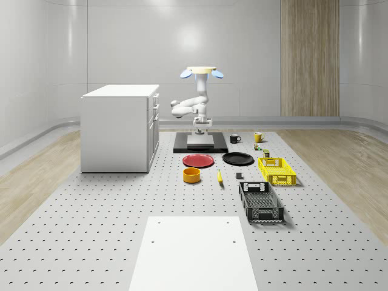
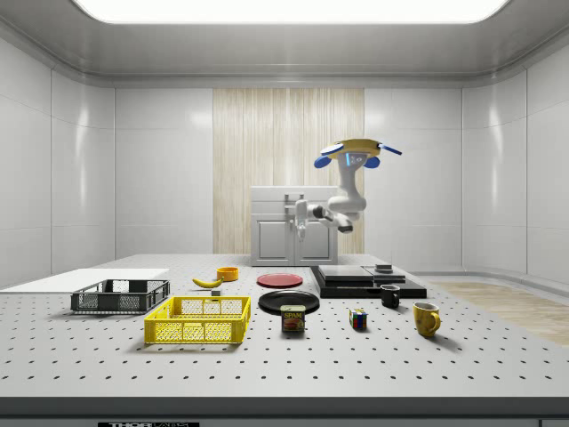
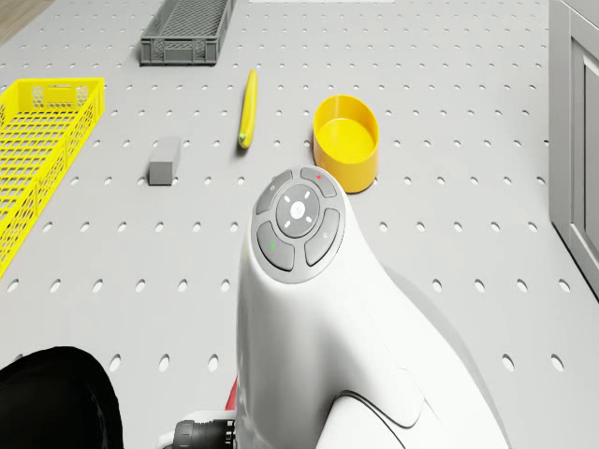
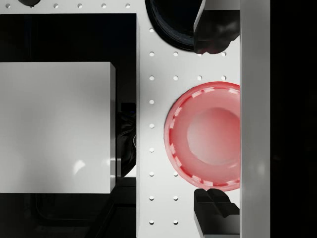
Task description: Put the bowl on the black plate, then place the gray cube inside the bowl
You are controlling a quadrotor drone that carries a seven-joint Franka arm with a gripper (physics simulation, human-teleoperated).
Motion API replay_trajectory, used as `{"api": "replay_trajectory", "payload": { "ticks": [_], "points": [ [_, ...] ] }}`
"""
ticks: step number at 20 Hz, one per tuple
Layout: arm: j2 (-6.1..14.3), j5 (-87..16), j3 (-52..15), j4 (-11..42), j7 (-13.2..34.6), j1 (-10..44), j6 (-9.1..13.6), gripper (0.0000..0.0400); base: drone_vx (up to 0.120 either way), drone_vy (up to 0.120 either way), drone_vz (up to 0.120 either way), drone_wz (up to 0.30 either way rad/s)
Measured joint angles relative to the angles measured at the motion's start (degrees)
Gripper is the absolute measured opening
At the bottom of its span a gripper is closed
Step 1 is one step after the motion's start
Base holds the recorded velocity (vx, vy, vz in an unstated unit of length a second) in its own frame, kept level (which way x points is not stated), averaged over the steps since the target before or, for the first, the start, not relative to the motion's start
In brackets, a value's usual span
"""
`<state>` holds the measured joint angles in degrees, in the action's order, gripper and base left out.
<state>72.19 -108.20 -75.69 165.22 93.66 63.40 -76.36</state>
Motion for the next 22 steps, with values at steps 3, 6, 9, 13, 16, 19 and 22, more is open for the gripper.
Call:
{"api": "replay_trajectory", "payload": {
  "ticks": [3, 6, 9, 13, 16, 19, 22],
  "points": [
    [0.71, 0.34, -0.18, -0.04, 0.19, 0.2, -0.65, 0.04, 0.12, 0.0, -0.12, 0.0],
    [1.39, 0.67, -0.35, -0.09, 0.37, 0.4, -1.29, 0.04, 0.12, 0.0, -0.12, 0.0],
    [2.06, 0.99, -0.5, -0.13, 0.54, 0.58, -1.91, 0.04, 0.12, 0.0, -0.12, 0.0],
    [2.91, 1.39, -0.7, -0.18, 0.75, 0.81, -2.7, 0.04, 0.12, 0.0, -0.12, 0.0],
    [3.54, 1.68, -0.84, -0.21, 0.9, 0.98, -3.28, 0.04, 0.12, 0.0, -0.107, 0.0],
    [4.14, 1.95, -0.97, -0.25, 1.04, 1.14, -3.84, 0.04, 0.12, 0.0, 0.0, 0.0],
    [4.72, 2.22, -1.1, -0.28, 1.18, 1.29, -4.38, 0.04, 0.12, 0.0, 0.0, 0.0]
  ]
}}
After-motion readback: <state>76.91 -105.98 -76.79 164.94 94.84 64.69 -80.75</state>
